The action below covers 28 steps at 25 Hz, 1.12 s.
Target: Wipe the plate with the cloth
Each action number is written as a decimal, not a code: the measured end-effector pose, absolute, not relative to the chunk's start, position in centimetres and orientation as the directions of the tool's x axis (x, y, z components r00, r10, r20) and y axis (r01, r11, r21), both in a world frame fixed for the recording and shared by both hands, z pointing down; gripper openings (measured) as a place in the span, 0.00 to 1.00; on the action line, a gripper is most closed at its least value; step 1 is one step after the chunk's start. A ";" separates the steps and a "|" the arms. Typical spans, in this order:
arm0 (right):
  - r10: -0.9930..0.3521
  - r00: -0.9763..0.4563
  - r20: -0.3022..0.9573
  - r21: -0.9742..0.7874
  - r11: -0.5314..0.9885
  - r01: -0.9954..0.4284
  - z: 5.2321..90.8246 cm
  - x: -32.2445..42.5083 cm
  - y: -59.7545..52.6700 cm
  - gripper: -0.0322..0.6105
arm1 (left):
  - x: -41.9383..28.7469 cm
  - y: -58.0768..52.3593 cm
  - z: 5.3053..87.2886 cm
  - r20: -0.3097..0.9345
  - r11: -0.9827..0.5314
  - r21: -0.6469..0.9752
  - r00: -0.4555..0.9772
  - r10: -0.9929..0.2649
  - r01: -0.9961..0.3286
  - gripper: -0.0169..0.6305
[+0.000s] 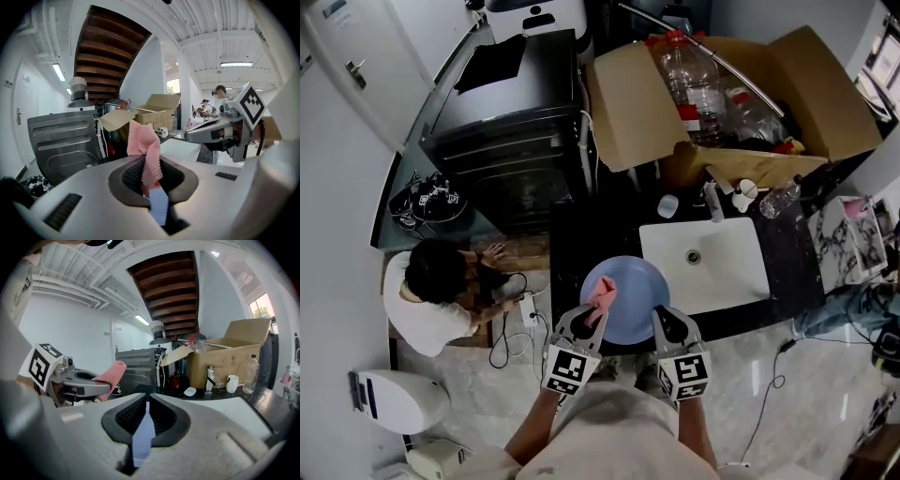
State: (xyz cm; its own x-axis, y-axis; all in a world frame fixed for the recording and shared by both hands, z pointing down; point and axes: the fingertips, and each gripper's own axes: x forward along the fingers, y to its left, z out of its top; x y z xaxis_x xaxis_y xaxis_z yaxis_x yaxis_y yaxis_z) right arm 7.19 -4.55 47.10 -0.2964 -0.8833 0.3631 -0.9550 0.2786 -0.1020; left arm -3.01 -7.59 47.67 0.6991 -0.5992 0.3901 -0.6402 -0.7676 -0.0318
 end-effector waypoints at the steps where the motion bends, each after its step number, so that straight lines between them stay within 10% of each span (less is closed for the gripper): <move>1: -0.879 -0.305 0.366 -0.103 0.288 -0.952 47.3 7.6 -4.7 0.09 | -2.6 -7.7 47.8 0.395 -0.765 -0.034 0.695 -0.601 -0.643 0.08; 28: -0.693 -0.535 0.483 -0.169 0.526 -0.834 55.9 14.1 -10.6 0.09 | 4.6 -10.9 55.3 0.547 -0.618 -0.039 0.501 -0.671 -0.785 0.08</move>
